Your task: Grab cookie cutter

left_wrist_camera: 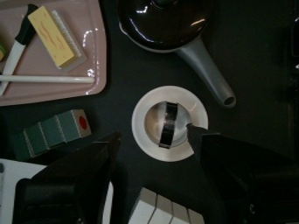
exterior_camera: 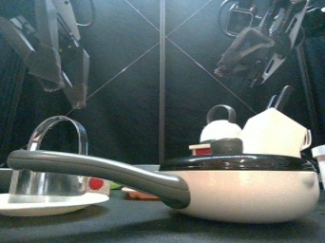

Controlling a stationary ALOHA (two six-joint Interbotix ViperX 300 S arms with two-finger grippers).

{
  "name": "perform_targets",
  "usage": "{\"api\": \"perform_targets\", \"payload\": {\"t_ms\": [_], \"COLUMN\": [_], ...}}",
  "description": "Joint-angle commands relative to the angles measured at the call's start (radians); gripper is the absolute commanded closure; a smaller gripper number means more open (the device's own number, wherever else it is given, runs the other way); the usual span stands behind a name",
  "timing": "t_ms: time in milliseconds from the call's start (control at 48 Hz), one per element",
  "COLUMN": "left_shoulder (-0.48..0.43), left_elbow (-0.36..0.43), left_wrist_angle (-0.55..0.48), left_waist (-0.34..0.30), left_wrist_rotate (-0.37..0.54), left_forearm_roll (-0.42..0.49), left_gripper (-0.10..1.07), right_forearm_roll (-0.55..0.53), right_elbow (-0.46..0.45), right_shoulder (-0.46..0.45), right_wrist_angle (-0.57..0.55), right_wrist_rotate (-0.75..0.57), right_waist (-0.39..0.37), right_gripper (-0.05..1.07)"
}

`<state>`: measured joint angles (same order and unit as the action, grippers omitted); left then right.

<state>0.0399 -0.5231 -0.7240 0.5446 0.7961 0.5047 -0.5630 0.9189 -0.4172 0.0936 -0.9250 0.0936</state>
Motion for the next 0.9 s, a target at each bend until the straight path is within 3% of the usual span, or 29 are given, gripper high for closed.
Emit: {"api": "perform_targets", "payload": {"t_ms": [0, 250, 875], "left_shoulder": [-0.028, -0.089, -0.137], "left_elbow": [0.061, 0.067, 0.06], "left_wrist_angle": [-0.037, -0.037, -0.003], "left_waist": [0.006, 0.006, -0.006], "left_wrist_rotate": [0.0, 0.003, -0.008], "left_forearm_roll": [0.017, 0.005, -0.014], "left_gripper": [0.02, 0.02, 0.03], "right_forearm_roll": [-0.003, -0.011, -0.012], "right_elbow": [-0.015, -0.014, -0.005], "right_shoulder": [-0.017, -0.015, -0.014], "right_wrist_angle": [0.009, 0.008, 0.005], "right_wrist_rotate": [0.005, 0.0, 0.003], "right_waist": [-0.005, -0.006, -0.008], "right_gripper": [0.42, 0.42, 0.42]}}
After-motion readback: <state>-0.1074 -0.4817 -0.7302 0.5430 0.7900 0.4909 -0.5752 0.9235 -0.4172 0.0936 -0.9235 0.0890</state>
